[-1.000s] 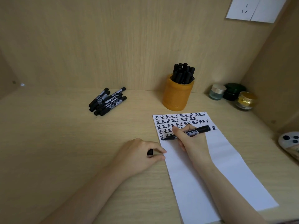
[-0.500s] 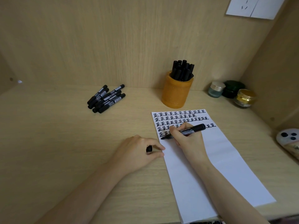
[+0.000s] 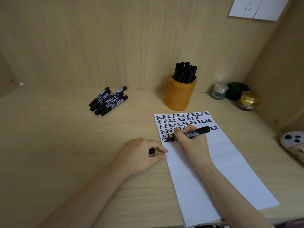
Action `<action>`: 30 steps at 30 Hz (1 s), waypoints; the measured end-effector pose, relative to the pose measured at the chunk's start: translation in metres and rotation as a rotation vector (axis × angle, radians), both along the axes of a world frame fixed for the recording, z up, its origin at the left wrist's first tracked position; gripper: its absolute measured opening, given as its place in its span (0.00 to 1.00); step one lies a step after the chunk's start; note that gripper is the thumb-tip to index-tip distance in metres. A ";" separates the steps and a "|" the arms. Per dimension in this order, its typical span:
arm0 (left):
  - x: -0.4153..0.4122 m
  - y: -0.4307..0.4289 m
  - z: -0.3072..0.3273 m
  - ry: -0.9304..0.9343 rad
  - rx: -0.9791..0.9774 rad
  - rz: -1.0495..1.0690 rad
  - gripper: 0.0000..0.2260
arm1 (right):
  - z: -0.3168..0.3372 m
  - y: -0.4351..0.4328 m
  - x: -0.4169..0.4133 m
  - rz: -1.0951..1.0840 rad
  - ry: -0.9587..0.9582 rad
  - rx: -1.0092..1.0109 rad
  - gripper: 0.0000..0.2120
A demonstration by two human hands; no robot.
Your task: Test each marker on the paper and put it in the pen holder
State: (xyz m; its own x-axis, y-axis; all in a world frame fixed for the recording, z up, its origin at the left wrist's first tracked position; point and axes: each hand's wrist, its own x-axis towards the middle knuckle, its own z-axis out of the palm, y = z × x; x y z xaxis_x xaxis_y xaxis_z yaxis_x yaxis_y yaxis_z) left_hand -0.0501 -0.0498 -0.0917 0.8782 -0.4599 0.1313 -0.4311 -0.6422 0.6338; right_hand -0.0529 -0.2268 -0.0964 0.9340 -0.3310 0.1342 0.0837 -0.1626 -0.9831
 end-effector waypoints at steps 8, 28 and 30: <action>0.001 0.000 0.000 -0.002 -0.007 0.002 0.07 | 0.004 0.003 -0.002 -0.002 -0.002 -0.059 0.11; 0.000 0.000 0.001 0.001 0.009 0.009 0.07 | 0.000 0.001 -0.001 0.006 -0.010 -0.017 0.12; -0.001 0.000 0.001 0.002 0.005 0.010 0.07 | 0.000 0.002 -0.001 0.014 -0.008 -0.027 0.12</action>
